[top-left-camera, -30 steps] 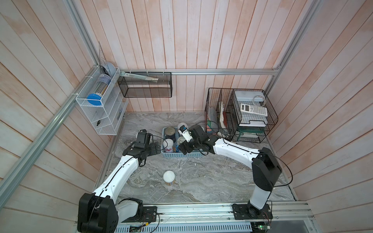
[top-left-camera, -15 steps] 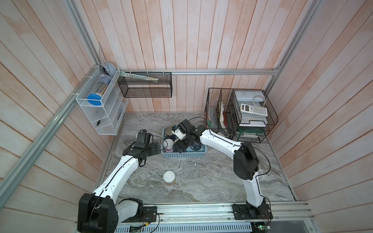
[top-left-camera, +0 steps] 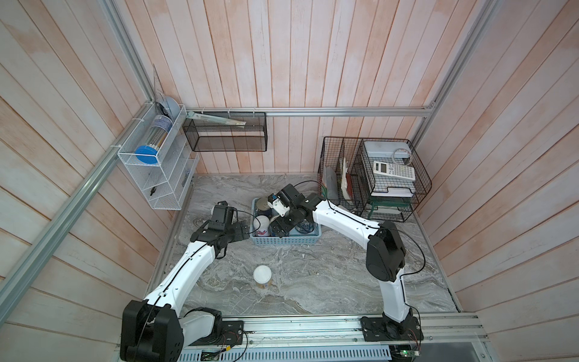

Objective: Put the canned food in the basket
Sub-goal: Place the canned food in the basket.

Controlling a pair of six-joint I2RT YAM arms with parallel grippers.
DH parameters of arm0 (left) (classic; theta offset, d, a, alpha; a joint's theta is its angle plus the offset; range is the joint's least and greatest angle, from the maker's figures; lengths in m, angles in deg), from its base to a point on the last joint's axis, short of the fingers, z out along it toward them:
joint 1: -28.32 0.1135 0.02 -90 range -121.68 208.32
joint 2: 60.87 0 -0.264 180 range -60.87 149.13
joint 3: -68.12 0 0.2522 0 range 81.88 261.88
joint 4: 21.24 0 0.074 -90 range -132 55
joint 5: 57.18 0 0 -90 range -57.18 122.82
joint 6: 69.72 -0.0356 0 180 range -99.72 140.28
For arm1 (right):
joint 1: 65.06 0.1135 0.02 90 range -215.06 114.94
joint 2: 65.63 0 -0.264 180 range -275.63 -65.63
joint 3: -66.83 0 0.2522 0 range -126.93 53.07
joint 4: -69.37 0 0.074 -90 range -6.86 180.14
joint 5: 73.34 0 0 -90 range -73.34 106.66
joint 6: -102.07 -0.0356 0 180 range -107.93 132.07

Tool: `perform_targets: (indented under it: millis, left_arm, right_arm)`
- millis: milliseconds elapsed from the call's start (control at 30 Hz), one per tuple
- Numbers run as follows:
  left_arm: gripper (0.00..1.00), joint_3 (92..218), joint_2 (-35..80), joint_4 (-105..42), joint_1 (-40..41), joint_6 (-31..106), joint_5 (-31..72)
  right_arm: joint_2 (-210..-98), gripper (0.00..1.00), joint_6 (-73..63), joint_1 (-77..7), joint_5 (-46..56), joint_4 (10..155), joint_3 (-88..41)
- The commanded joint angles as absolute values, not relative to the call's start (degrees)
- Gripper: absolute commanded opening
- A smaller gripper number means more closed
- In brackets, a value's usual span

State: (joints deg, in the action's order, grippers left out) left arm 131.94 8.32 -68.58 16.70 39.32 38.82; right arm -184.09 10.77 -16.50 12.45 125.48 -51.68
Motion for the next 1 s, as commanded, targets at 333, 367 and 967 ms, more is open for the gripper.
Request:
perform_targets:
  millis: [333,367,967]
  left_arm:
    - [1.00,131.01,7.66,-67.52,17.02,38.41,38.56]
    - [1.00,131.01,7.63,-67.52,17.03,38.41,38.54]
    - [1.00,131.18,6.63,-67.58,18.03,39.26,40.21]
  right_arm:
    - [-176.54,0.98,9.99,-15.97,16.30,127.59,-52.77]
    - [-174.52,0.98,10.33,-15.66,15.66,126.32,-51.43]
    - [-160.16,0.98,4.25,2.03,2.69,110.38,-22.77]
